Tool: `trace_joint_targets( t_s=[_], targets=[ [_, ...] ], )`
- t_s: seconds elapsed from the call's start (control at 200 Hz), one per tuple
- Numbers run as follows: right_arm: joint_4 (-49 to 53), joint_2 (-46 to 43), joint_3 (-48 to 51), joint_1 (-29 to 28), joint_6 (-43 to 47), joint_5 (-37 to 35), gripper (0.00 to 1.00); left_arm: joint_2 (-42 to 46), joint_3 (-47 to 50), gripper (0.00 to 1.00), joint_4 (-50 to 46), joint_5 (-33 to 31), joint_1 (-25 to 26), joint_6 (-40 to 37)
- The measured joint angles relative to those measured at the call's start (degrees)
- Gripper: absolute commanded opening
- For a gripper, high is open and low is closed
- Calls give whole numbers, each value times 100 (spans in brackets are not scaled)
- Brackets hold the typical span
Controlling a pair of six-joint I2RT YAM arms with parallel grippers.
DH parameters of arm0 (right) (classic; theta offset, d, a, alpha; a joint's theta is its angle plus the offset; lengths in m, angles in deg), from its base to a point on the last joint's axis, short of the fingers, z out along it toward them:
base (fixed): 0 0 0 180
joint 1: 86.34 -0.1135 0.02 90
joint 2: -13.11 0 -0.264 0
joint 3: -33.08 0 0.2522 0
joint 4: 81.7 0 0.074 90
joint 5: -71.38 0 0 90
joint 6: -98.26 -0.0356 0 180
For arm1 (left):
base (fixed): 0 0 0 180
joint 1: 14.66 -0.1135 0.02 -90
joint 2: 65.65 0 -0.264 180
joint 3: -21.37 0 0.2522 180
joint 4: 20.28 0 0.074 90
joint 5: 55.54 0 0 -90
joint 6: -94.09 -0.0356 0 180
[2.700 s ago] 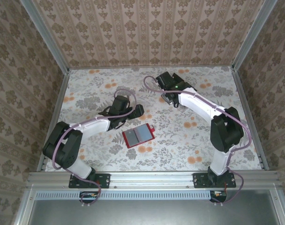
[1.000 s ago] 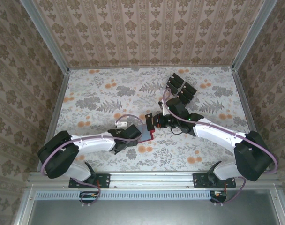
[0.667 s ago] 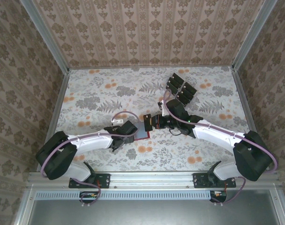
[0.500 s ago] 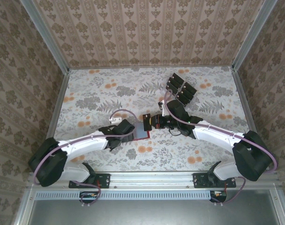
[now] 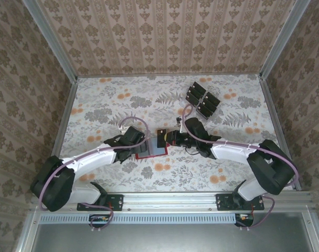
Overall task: Put the credit cards into the card holder
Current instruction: Insert the credit card into the card slot.
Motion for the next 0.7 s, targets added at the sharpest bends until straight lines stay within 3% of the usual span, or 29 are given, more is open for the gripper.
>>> trace_joint_targets(
  t_s=[0.7],
  targets=[
    [-1309,835,208,-212,-343,-94,0,-146,529,100,170,129,81,339]
  ],
)
